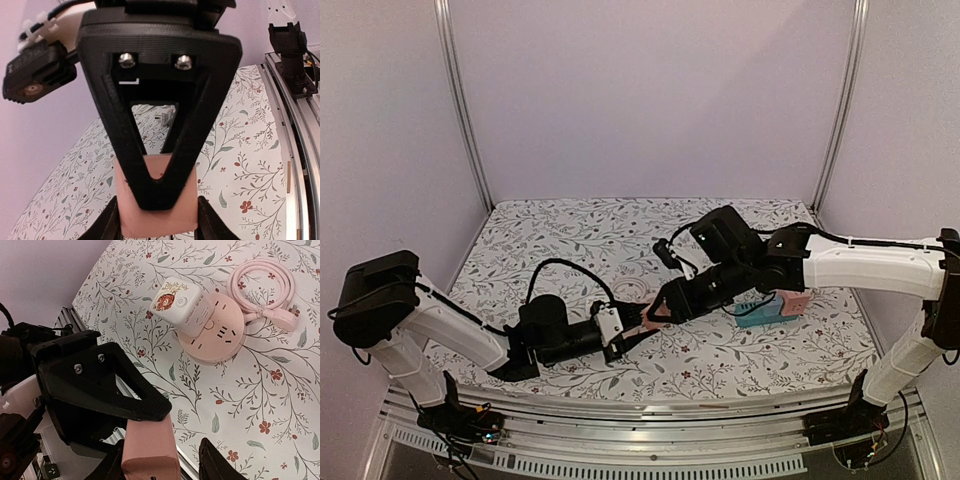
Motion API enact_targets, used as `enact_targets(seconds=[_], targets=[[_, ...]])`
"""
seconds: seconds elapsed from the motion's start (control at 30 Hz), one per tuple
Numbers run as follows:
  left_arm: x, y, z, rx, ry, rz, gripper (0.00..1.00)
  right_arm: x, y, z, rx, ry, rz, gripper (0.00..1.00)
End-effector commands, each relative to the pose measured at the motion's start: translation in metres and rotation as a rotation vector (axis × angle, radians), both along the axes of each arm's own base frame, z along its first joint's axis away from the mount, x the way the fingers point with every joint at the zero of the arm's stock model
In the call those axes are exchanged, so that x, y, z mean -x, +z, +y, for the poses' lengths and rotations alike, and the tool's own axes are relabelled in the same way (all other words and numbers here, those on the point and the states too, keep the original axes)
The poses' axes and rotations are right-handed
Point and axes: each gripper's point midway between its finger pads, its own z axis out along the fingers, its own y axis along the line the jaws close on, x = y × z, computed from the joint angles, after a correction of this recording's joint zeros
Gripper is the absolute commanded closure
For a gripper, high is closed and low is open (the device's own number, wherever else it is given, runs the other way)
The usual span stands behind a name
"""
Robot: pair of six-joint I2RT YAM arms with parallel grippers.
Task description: Insert the plug
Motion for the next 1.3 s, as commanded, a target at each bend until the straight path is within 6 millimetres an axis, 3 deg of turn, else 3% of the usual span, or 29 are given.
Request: enact_targets(seconds=[0.0,0.1,0.37,0.4,0.47,0.53,0.57,0.6,0.77,1.07,1.27], targets=[[0.004,0.003,-0.005,0.015,-0.013,-0.005,1.00,-0.004,0.020,0.007,-0.050,-0.003,-0.044,0.54],[0.003,0.003,-0.006,0.018,-0.008,-0.007,1.00,-0.004,0.018,0.009,-0.047,-0.002,-0.037,0.63],[0.000,0.005,-0.004,0.024,0.013,-0.012,0.97,0.000,0.013,0.009,-0.024,0.007,-0.016,1.00],[-0.001,0.005,-0.004,0.024,0.017,-0.011,0.86,0.000,0.014,0.009,-0.020,0.006,-0.014,1.00],[-0.003,0.008,-0.001,0.034,0.037,-0.008,0.53,-0.002,0.015,0.009,-0.003,-0.001,-0.019,1.00],[-0.005,0.010,0.004,0.046,0.058,-0.006,0.31,-0.007,0.016,0.006,0.029,-0.019,-0.032,1.00],[-0.005,0.013,0.007,0.054,0.067,-0.011,0.13,-0.010,0.018,0.005,0.046,-0.027,-0.042,1.00],[-0.006,0.014,0.011,0.059,0.077,-0.016,0.03,-0.013,0.019,0.004,0.066,-0.038,-0.053,1.00],[-0.007,0.021,0.023,0.048,0.113,-0.040,0.01,-0.029,0.019,0.004,0.153,-0.080,-0.077,1.00],[-0.015,0.057,0.055,0.113,0.217,0.023,0.01,-0.050,0.002,0.028,0.206,-0.114,-0.055,1.00],[-0.043,0.078,0.088,0.212,0.371,0.132,0.01,-0.060,-0.017,0.046,0.220,-0.161,0.002,1.00]])
